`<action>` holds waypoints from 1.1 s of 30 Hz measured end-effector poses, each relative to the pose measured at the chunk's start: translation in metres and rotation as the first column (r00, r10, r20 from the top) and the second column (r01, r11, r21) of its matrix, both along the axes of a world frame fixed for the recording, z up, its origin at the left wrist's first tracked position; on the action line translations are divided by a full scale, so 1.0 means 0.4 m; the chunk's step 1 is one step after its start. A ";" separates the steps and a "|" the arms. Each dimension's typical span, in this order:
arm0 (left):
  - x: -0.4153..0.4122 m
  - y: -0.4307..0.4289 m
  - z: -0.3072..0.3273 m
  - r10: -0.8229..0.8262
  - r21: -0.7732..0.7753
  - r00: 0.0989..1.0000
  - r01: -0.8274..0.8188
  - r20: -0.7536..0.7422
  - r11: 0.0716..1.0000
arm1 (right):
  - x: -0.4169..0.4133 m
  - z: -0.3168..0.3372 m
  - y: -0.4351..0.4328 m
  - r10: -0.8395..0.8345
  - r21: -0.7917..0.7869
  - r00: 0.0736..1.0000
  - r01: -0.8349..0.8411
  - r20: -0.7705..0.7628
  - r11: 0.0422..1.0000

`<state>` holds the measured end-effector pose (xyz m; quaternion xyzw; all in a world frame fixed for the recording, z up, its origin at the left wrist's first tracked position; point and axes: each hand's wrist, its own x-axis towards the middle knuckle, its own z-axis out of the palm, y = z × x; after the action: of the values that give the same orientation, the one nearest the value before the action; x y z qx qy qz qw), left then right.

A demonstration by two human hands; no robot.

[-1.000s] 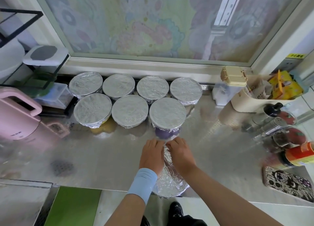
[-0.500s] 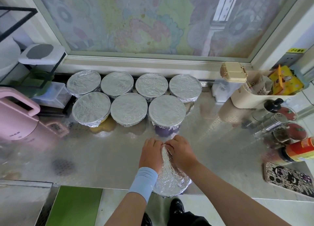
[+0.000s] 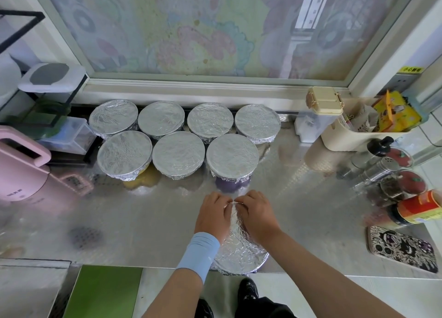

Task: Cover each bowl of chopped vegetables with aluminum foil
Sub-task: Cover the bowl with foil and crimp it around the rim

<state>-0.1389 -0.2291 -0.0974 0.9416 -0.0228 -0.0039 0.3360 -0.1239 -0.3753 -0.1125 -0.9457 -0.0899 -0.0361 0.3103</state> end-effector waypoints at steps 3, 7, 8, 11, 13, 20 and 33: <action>0.003 -0.001 -0.015 -0.001 -0.017 1.000 0.001 -0.009 1.000 | 0.001 -0.008 -0.001 0.016 -0.006 1.000 -0.016 0.010 1.000; 0.004 0.000 -0.022 0.022 -0.040 1.000 -0.022 0.004 0.999 | 0.007 -0.006 -0.002 0.035 0.006 0.992 -0.035 -0.125 0.999; 0.003 -0.001 -0.022 0.024 -0.031 1.000 -0.023 0.016 0.999 | 0.008 0.007 0.000 0.020 0.036 0.981 -0.013 -0.193 0.999; -0.005 -0.001 -0.028 0.015 0.021 0.996 -0.017 0.085 1.000 | 0.034 0.050 -0.003 -0.093 -0.002 0.885 0.104 -0.457 0.995; -0.006 0.002 -0.030 -0.013 0.056 0.994 0.006 0.113 0.998 | 0.050 0.063 -0.008 -0.148 -0.086 0.821 0.120 -0.551 0.989; -0.005 0.009 -0.025 -0.096 0.101 0.989 0.084 0.114 0.991 | 0.082 0.049 -0.021 -0.151 0.162 0.691 0.366 -0.706 0.916; 0.008 -0.009 -0.060 -0.069 0.193 0.960 0.017 0.271 0.981 | 0.000 -0.014 -0.024 0.031 -0.126 0.989 -0.012 0.146 0.992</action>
<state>-0.1358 -0.2327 -0.1213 0.9598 -0.0895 0.1179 0.2387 -0.1239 -0.3848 -0.1182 -0.9569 -0.1250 -0.0972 0.2436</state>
